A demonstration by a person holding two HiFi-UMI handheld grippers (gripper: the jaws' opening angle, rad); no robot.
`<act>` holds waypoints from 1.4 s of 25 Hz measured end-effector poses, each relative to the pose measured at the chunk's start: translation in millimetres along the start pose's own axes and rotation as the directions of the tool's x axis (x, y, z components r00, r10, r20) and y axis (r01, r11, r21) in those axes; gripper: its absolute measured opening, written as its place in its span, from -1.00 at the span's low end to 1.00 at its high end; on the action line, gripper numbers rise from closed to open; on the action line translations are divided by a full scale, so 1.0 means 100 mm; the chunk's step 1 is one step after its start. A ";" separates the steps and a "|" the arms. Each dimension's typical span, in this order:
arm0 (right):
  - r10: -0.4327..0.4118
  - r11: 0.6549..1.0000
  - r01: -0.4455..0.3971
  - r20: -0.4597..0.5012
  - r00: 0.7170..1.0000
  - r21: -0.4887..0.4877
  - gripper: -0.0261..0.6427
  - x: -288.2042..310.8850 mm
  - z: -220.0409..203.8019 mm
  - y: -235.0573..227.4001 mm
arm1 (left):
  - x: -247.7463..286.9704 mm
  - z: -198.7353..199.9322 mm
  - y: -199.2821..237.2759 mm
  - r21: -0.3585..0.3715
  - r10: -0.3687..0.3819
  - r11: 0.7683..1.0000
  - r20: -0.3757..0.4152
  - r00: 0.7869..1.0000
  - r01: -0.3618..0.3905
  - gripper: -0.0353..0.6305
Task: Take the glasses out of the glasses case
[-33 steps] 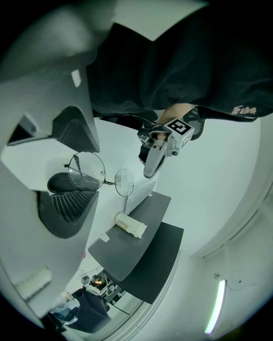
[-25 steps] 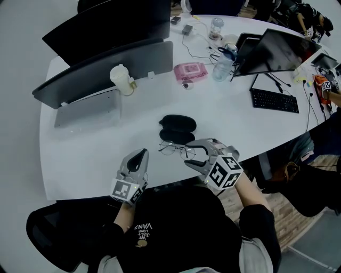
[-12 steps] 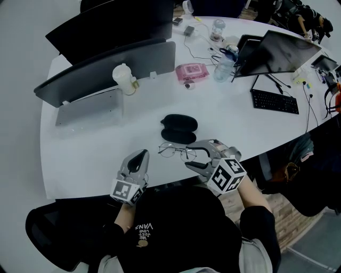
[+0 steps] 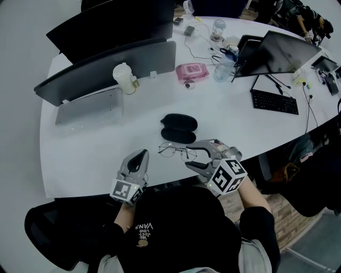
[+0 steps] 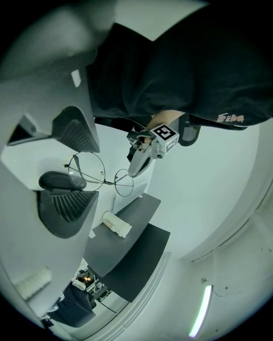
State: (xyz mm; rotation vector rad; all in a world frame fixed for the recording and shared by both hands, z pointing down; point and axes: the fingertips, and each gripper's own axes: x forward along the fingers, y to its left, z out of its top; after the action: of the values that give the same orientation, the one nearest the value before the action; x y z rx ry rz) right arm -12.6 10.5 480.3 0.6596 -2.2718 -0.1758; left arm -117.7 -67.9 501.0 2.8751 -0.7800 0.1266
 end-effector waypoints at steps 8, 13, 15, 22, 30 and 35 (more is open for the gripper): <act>-0.013 1.000 0.013 -0.009 1.000 0.003 -0.25 0.01 -0.02 -0.02 | -0.01 -0.02 -0.02 0.003 -0.011 1.000 -0.001 1.000 0.011 -0.89; -0.009 1.000 0.009 -0.013 1.000 -0.001 -0.25 0.02 -0.03 -0.02 | -0.02 -0.05 -0.01 0.000 -0.007 1.000 -0.005 1.000 0.007 -0.89; -0.006 1.000 0.006 -0.014 1.000 -0.006 -0.25 0.02 -0.03 -0.01 | -0.02 -0.03 -0.01 -0.009 0.000 1.000 -0.002 1.000 0.000 -0.89; -0.002 1.000 0.002 -0.016 1.000 -0.015 -0.25 0.02 -0.03 -0.01 | -0.02 -0.02 -0.02 -0.009 0.005 1.000 0.005 1.000 -0.005 -0.89; 0.002 1.000 -0.002 -0.011 1.000 -0.015 -0.25 0.02 -0.03 -0.01 | -0.03 -0.04 -0.02 -0.012 0.009 1.000 -0.002 1.000 -0.009 -0.89; 0.003 1.000 -0.003 -0.003 1.000 -0.017 -0.25 0.01 -0.02 -0.01 | -0.03 -0.04 -0.03 -0.016 0.013 1.000 -0.005 1.000 -0.013 -0.89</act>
State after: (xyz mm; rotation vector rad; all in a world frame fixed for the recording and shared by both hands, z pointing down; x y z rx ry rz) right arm -12.0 9.1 482.0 0.6470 -2.2664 -0.1924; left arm -118.7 -63.1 504.1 2.8540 -0.7954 0.1279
